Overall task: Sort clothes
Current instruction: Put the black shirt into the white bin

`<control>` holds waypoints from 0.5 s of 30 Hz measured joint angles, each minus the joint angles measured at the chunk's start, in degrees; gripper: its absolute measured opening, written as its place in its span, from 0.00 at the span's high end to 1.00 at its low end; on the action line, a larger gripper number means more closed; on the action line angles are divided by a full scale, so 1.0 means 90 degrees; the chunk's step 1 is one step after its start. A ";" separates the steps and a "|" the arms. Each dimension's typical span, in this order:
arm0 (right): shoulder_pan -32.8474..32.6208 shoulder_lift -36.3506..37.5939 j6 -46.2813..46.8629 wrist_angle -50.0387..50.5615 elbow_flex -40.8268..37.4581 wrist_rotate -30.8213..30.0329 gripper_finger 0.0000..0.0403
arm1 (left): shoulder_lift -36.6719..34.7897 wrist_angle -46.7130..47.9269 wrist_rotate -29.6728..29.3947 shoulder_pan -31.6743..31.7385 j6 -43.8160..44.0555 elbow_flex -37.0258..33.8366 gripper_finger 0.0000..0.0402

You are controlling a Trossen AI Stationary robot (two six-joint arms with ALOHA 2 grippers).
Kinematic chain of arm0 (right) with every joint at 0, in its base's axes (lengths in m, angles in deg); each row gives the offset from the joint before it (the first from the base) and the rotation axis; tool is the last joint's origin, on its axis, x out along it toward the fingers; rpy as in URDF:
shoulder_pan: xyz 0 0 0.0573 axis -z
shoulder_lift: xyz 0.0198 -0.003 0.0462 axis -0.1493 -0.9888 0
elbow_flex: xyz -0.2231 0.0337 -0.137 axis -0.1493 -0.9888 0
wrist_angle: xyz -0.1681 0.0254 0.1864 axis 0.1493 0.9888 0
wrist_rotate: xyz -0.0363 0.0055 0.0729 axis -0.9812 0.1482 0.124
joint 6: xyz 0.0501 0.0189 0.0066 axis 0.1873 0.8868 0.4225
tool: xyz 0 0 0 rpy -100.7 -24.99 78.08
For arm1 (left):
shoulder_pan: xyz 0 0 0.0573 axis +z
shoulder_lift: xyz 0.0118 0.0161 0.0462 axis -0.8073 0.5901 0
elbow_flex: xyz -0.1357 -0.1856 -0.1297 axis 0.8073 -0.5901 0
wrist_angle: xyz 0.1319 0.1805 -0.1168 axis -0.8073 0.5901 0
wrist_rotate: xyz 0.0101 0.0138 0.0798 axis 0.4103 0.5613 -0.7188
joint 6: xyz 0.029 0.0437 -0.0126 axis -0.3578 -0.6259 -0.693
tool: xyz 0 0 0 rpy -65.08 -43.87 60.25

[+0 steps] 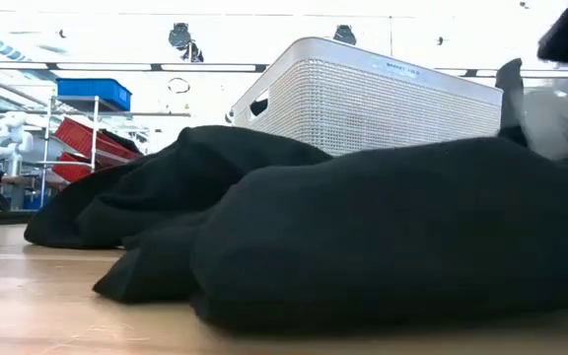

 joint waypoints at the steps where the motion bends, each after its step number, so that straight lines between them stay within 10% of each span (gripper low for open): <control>1: 0.0003 0.0129 -0.0013 -0.0024 0.0003 -0.0117 0.99 | 0.0000 -0.0010 0.0000 0.0013 0.0000 0.0000 0.59; 15: 0.1153 0.0228 -0.3300 -0.2268 0.0947 -0.1053 1.00 | 0.0000 -0.0075 -0.0012 0.0049 -0.0028 0.0000 0.59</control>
